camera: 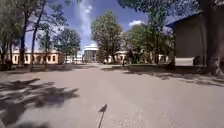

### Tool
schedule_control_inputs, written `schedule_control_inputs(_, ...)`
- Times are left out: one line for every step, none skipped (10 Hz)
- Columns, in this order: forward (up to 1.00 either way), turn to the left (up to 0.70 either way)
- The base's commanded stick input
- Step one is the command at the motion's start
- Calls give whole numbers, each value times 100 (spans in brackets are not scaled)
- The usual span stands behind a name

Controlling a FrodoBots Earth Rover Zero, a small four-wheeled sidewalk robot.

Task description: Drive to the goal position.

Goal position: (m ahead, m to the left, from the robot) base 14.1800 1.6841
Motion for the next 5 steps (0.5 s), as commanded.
schedule_control_inputs(70,6)
schedule_control_inputs(70,6)
schedule_control_inputs(70,6)
schedule_control_inputs(70,6)
schedule_control_inputs(70,6)
